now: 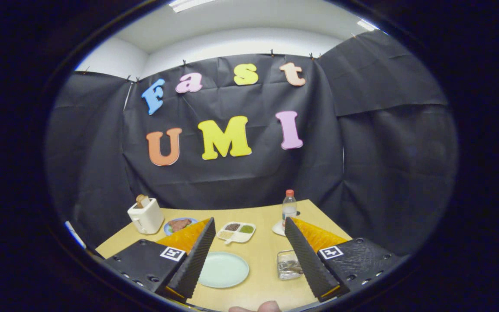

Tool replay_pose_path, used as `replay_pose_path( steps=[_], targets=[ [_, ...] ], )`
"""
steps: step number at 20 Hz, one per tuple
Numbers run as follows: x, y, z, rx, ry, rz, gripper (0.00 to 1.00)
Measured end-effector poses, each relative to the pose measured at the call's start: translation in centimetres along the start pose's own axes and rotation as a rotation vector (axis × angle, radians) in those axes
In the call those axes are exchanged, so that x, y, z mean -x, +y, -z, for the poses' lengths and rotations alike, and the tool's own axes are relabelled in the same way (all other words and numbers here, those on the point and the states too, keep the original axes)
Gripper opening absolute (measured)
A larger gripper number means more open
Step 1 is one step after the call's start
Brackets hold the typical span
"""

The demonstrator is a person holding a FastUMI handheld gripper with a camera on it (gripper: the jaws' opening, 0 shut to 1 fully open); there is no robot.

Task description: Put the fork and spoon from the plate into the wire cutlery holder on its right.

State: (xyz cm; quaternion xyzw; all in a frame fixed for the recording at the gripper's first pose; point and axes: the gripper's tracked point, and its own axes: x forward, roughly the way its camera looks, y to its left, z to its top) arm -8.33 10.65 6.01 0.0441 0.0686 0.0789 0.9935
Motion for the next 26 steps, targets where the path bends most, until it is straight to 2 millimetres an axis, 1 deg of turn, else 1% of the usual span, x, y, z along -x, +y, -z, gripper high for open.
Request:
replay_pose_path(
  steps=[3,7,10,17,19,23,26],
  targets=[
    [0.1,1.2,0.7,0.013,0.004,-0.021,0.96],
    [0.1,1.0,1.2,-0.047,0.029,-0.02,0.96],
    [-0.2,0.7,1.7,-0.035,0.04,-0.014,0.96],
    [0.6,0.6,1.2,-0.031,0.012,0.003,0.96],
    [0.9,0.3,0.9,-0.029,-0.005,0.012,0.96],
    [0.8,0.1,1.6,-0.026,-0.002,0.022,0.96],
    [0.8,-0.1,1.7,-0.042,0.006,0.027,0.96]
  ],
)
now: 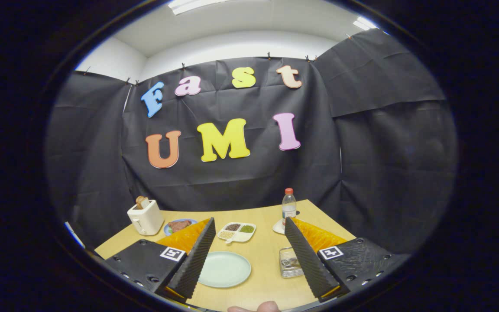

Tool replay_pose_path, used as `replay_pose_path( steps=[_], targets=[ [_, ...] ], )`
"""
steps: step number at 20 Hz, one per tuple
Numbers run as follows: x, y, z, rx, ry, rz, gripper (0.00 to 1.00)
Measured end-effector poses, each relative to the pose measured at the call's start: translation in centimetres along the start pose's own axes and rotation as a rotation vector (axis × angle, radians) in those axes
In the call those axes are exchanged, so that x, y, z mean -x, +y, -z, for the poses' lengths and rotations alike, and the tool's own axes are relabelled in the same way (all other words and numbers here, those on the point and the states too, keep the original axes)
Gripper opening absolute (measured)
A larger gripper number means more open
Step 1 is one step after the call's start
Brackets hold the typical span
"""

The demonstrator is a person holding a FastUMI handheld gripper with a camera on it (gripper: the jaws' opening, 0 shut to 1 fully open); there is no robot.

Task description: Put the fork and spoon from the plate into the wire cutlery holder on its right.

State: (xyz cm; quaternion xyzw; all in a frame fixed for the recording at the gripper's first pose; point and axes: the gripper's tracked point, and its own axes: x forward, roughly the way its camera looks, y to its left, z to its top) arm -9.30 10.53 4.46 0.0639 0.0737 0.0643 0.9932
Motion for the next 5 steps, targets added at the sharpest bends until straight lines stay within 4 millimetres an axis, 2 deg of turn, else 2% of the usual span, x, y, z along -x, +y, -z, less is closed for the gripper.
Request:
replay_pose_path(
  steps=[5],
  targets=[
    [0.33,-0.15,-0.5,-0.003,-0.021,0.006,0.96]
  ],
)
